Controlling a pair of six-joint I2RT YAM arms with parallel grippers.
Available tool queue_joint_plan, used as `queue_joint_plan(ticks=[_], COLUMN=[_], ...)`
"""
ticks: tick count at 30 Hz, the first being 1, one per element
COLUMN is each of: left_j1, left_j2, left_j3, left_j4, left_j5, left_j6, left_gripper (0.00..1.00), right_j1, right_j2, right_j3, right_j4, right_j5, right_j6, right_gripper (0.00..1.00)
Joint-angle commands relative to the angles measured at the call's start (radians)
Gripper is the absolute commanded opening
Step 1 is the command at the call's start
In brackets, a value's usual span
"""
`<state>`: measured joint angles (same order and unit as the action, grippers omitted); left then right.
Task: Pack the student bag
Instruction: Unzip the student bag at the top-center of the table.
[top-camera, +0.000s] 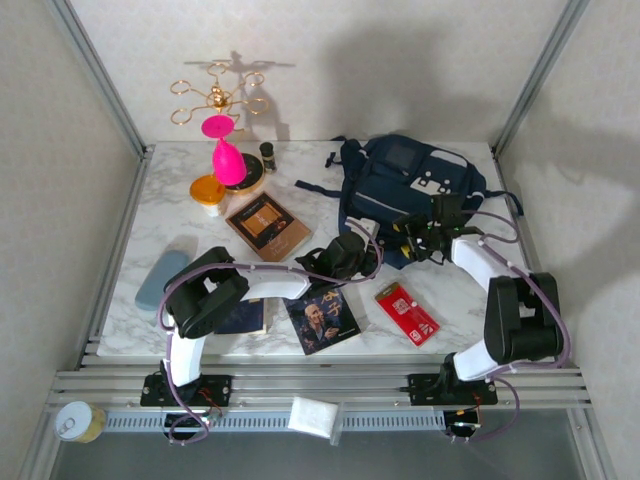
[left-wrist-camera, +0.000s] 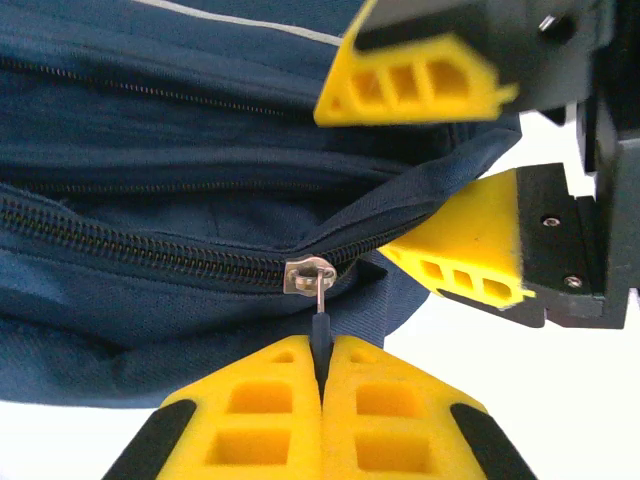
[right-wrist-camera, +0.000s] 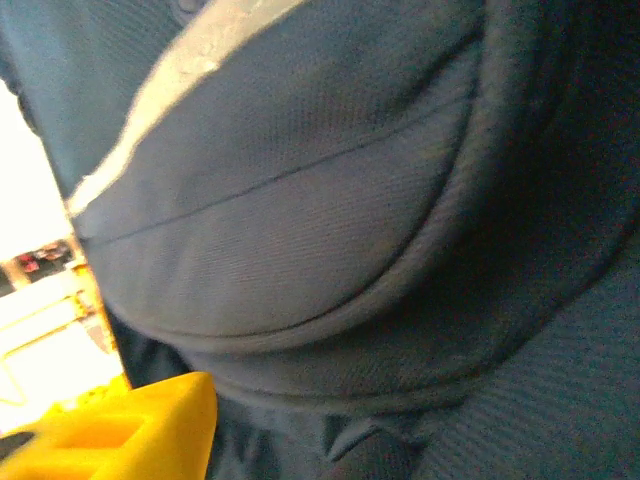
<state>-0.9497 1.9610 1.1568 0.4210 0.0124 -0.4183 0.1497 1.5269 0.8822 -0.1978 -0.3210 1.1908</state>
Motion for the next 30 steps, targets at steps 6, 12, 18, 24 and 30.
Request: queue_joint_plan(ticks=[6,12,18,24,30], left_j1=[-0.004,-0.01,-0.017,0.0,0.015], left_j2=[-0.094,-0.169,-0.161,-0.096,-0.018], left_j3=[-0.06,-0.145,-0.163,-0.119,-0.022], left_j4=[-0.009,-0.026,-0.03,-0.017,-0.032], left_j5=[-0.038,-0.026,0.002,0.003,0.039], left_j6=[0.005,-0.046,-0.09,-0.074,-0.026], left_gripper=[0.0,0.0,0.0,0.0,0.0], right_j1=[0.114,0.108,-0.109,-0.28,-0.277], right_j2=[0.121,0.052,-0.058,0.018,0.013], right_j3=[0.179,0.19,0.117,0.207,0.225], right_j4=[0.044,-0.074,-0.16,-0.233,-0.24], right_j5=[0.069,0.073,-0.043,-0.131,-0.057], right_j6=[-0.135,-0.38,-0.619,-0.723,-0.648], right_gripper=[0.12,0.0,0.0,0.01,0.4])
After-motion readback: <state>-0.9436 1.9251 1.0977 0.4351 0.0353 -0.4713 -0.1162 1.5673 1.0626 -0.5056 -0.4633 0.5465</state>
